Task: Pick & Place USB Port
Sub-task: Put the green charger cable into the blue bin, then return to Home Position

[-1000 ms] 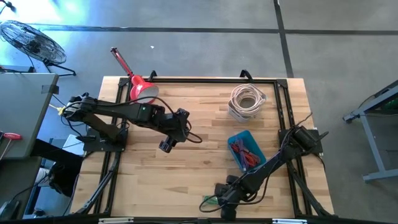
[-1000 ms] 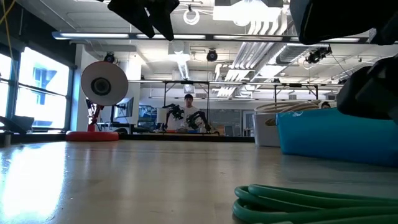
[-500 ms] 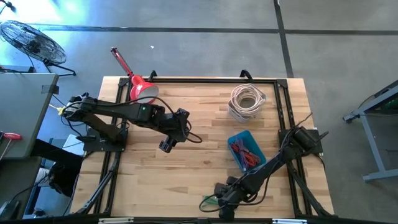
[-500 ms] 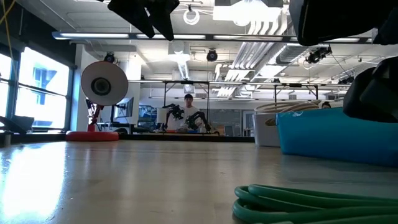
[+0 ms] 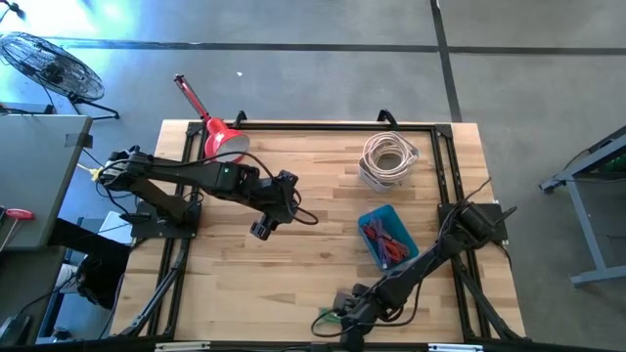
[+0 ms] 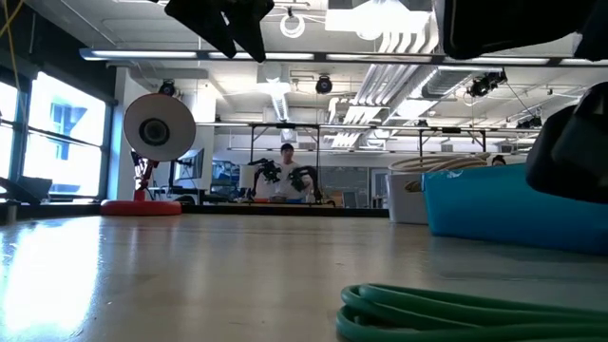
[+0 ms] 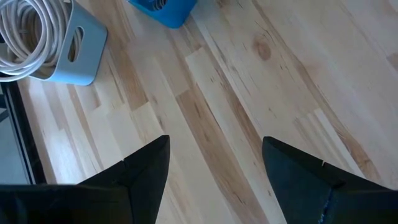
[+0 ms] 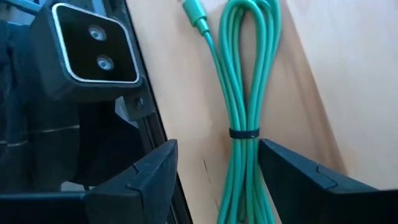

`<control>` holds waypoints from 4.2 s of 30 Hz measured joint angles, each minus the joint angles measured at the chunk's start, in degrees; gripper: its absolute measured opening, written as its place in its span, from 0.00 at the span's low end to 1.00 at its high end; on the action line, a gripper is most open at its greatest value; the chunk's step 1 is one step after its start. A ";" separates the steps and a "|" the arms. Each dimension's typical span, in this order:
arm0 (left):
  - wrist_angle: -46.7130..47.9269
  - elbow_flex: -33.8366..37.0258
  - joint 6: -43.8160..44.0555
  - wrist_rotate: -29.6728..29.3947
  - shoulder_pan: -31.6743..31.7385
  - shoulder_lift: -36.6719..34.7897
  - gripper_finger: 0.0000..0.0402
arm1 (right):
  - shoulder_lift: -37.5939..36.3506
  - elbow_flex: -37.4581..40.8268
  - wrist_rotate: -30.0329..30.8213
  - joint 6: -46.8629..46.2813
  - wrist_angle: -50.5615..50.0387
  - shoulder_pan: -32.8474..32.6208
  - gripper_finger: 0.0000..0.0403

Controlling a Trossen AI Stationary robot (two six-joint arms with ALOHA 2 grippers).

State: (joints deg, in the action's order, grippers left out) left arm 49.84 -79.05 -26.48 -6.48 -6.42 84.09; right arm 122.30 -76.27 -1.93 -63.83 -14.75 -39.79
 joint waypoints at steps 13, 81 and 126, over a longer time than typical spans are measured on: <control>-0.35 0.00 0.04 1.77 -2.29 0.01 0.62 | 0.09 0.00 1.36 0.54 -4.09 1.05 0.31; 5.88 -1.53 -5.09 -12.10 -10.12 -7.54 0.62 | -9.51 -8.30 16.98 -17.70 -73.23 15.71 0.00; 5.79 2.14 -5.37 -30.50 -10.12 -7.55 0.62 | -9.51 -8.76 28.07 1.42 -69.07 16.73 0.55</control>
State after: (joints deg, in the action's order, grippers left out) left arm 55.63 -76.90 -31.85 -36.98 -16.53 76.54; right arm 112.79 -85.03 26.15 -62.41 -83.83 -23.06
